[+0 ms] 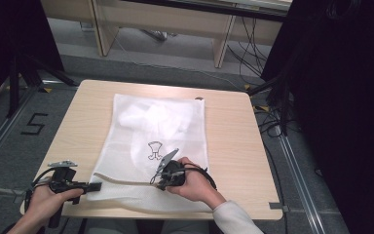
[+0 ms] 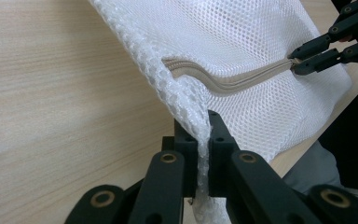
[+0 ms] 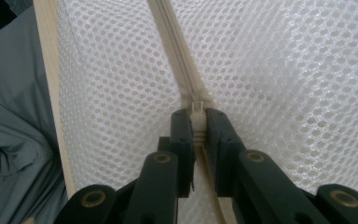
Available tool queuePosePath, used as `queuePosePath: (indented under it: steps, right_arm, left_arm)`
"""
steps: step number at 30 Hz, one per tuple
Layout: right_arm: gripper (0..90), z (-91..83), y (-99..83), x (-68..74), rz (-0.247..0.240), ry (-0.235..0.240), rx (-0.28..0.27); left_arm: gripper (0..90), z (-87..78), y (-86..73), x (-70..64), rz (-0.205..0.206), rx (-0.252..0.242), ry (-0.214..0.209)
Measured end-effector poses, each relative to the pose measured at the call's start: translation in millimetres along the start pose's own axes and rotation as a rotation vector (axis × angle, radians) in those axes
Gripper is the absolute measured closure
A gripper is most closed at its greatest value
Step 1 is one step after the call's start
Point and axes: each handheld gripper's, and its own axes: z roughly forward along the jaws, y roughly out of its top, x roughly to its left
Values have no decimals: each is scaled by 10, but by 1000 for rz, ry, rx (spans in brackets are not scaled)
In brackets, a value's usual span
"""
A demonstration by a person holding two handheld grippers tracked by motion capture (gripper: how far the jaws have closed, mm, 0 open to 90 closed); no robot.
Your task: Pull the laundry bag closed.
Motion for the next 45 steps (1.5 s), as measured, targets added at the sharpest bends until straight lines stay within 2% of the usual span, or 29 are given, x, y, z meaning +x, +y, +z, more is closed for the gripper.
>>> queuePosePath:
  steps: [1, 2, 3, 45]
  right_arm:
    - [828, -19, -12, 5, 19, -8, 0]
    - [828, -19, -12, 5, 19, -8, 0]
    - [828, -18, -17, -7, -5, -6, 2]
    - [828, -169, -202, -79, 32, -27, -2]
  left_arm:
    - [856, 0, 1, -2, 2, 1, 2]
    - [856, 0, 1, -3, 3, 0, 3]
    - [856, 0, 0, -1, 1, -1, 1]
    - [856, 5, -5, 1, 4, 5, 4]
